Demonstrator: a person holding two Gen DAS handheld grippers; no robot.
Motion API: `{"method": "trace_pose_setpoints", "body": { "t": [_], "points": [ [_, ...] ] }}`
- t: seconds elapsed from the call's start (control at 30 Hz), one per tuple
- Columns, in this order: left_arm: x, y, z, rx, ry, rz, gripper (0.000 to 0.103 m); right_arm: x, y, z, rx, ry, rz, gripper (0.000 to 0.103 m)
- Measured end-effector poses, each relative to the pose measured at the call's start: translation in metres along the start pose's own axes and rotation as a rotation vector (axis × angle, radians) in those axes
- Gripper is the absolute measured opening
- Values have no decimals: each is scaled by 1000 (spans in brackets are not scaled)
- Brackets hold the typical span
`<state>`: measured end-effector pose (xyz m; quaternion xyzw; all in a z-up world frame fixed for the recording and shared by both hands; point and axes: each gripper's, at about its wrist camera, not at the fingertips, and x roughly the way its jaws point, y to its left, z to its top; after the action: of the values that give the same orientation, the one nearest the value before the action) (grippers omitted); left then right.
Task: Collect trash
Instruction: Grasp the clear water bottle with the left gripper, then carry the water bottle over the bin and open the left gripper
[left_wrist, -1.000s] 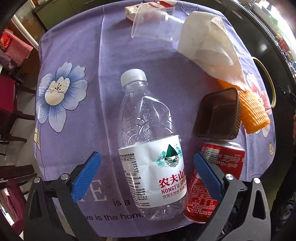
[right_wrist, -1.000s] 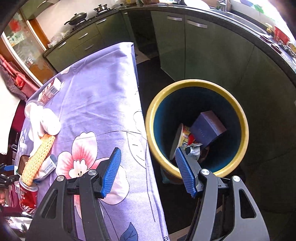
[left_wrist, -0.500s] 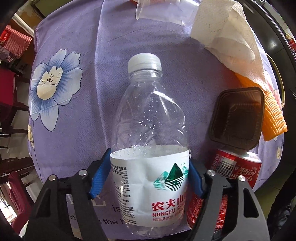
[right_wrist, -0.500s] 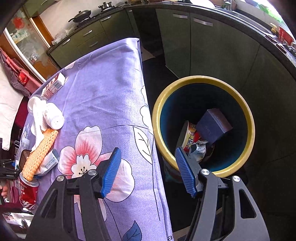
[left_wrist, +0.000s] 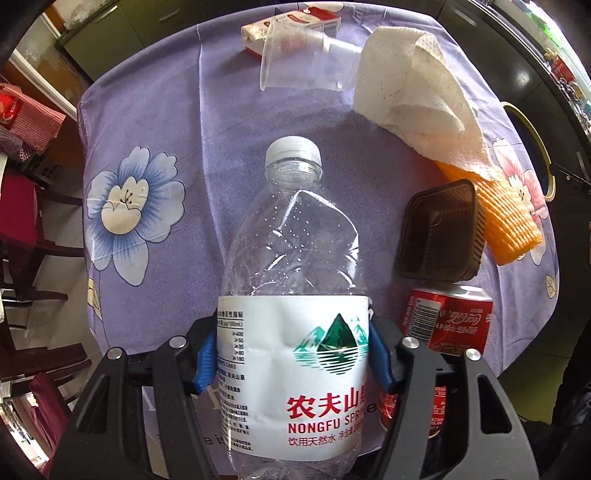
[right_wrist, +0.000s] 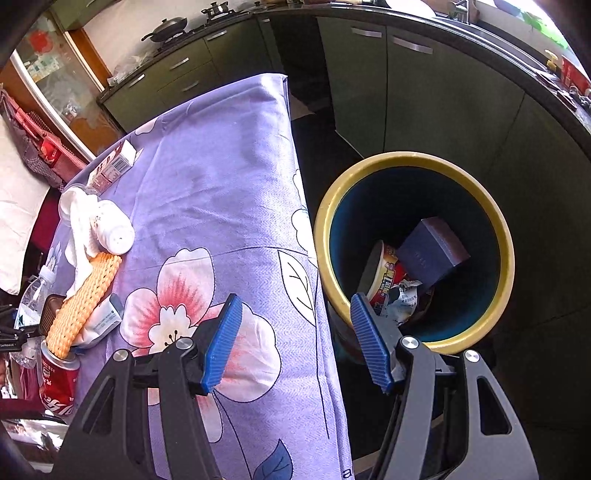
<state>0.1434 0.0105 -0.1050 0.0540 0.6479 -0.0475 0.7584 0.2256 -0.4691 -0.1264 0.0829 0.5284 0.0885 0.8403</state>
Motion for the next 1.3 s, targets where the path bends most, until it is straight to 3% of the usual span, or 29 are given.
{"method": "trace_pose_setpoints", "body": {
  "t": [0.17,0.33,0.43,0.63,0.8,0.97,1.13,1.3],
  "points": [
    [-24,0,5,23,-56,8,62,1,1,-1,-3,2,5,61],
    [-61,-28,11,99,-127,-6,62,-10,-5,-2,6,-19,5,61],
    [-81,-66,20,186,-175,-32,62,-24,-15,-5,24,-44,-4,61],
    [-91,-170,70,386,-220,-130,62,-56,-55,-23,81,-91,-53,61],
    [-63,-273,120,529,-167,-227,62,-79,-99,-49,149,-112,-93,61],
    [-13,-358,168,583,-89,-274,62,-90,-138,-72,216,-107,-120,61],
    [37,-409,204,572,-24,-287,62,-91,-169,-86,270,-90,-136,61],
    [56,-433,229,554,-58,-284,65,-88,-183,-91,292,-76,-132,61]
  ]
}}
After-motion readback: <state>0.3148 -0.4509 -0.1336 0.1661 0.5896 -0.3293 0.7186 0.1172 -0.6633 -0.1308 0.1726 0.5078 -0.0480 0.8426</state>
